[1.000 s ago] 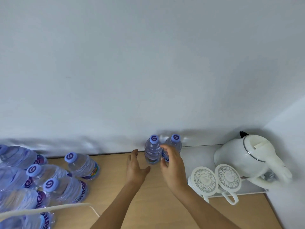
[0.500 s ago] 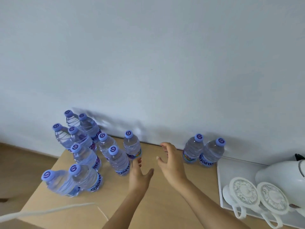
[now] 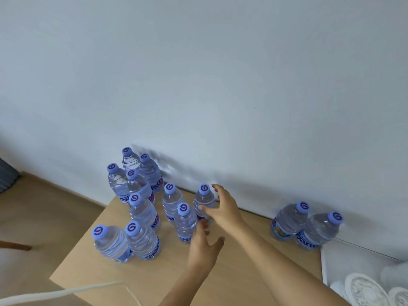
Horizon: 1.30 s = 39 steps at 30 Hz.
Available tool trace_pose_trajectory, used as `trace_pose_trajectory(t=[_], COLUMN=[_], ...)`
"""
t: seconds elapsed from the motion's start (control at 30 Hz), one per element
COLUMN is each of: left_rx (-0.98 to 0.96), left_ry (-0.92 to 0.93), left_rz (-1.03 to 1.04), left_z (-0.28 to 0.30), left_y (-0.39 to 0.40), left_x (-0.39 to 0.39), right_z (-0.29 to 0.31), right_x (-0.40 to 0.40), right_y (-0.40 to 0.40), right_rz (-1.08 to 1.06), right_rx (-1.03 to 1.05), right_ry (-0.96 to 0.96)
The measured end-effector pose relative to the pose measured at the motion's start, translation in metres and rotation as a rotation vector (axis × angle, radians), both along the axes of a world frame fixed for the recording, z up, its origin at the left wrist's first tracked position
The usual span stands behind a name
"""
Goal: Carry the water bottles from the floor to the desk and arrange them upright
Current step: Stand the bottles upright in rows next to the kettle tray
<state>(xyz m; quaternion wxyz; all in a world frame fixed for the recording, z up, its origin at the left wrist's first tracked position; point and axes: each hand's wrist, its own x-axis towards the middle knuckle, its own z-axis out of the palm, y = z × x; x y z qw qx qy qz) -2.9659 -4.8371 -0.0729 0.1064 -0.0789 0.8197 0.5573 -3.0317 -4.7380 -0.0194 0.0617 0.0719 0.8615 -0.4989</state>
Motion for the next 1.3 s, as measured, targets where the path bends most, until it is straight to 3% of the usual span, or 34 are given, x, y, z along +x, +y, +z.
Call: trace_pose_trajectory(t=[0.43, 0.73, 0.93, 1.13, 1.3], left_rx=[-0.007, -0.060, 0.089, 0.072, 0.160], left_ry=[-0.041, 0.073, 0.230, 0.194, 0.165], left_rz=[-0.013, -0.103, -0.185, -0.303, -0.439], left_z=[-0.004, 0.005, 0.037, 0.049, 0.047], left_y=[0.005, 0.019, 0.044, 0.059, 0.061], left_x=[-0.009, -0.009, -0.016, -0.007, 0.011], right_z=[-0.004, 0.027, 0.054, 0.067, 0.061], right_x=[-0.011, 0.022, 0.055, 0.100, 0.138], right_y=[-0.004, 0.028, 0.043, 0.041, 0.050], right_rz=[-0.031, -0.234, -0.433, -0.646, -0.685], right_rx=[-0.092, 0.124, 0.293, 0.401, 0.391], right_ry=[-0.006, 0.106, 0.203, 0.240, 0.272])
